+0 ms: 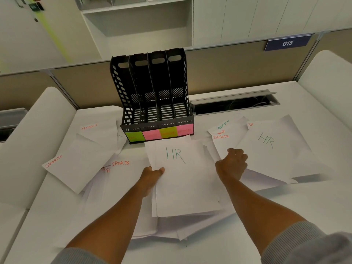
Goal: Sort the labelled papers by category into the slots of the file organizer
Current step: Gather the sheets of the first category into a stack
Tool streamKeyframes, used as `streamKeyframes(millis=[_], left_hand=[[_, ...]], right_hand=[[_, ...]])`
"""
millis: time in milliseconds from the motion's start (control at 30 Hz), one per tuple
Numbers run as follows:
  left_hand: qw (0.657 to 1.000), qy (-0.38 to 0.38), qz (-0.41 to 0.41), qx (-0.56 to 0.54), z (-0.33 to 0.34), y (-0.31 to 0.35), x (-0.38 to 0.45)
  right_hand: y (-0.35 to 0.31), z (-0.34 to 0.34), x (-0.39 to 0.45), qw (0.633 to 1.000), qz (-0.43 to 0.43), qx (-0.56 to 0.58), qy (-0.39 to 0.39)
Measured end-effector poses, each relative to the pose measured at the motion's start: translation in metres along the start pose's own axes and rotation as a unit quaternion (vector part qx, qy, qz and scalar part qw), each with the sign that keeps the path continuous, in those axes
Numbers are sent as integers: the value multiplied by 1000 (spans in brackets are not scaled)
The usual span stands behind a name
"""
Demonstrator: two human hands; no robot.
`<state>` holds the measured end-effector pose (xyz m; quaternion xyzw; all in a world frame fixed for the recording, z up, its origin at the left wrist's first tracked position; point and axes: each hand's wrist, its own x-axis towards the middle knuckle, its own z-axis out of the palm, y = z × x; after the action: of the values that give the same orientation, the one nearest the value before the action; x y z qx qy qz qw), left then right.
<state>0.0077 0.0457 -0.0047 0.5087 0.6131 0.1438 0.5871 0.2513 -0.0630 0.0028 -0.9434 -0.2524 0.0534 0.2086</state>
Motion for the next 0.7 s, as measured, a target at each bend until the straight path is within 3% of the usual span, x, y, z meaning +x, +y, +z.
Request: streamKeyframes(millis=[133,300,533,700], left_hand=[[999,4,4,51,7,0,-3],[997,4,27,74,12,1,-4],[996,7,35,78,12,1,-4],[997,6,39,64,13,1,-4]], right_hand=[[12,-8,8,986,21,-160,-40],[29,-12,16,964,-3,-261,-54],[40,-17,22,957,-36,-284,-51],[31,-15,19,976,-51,-209,-25]])
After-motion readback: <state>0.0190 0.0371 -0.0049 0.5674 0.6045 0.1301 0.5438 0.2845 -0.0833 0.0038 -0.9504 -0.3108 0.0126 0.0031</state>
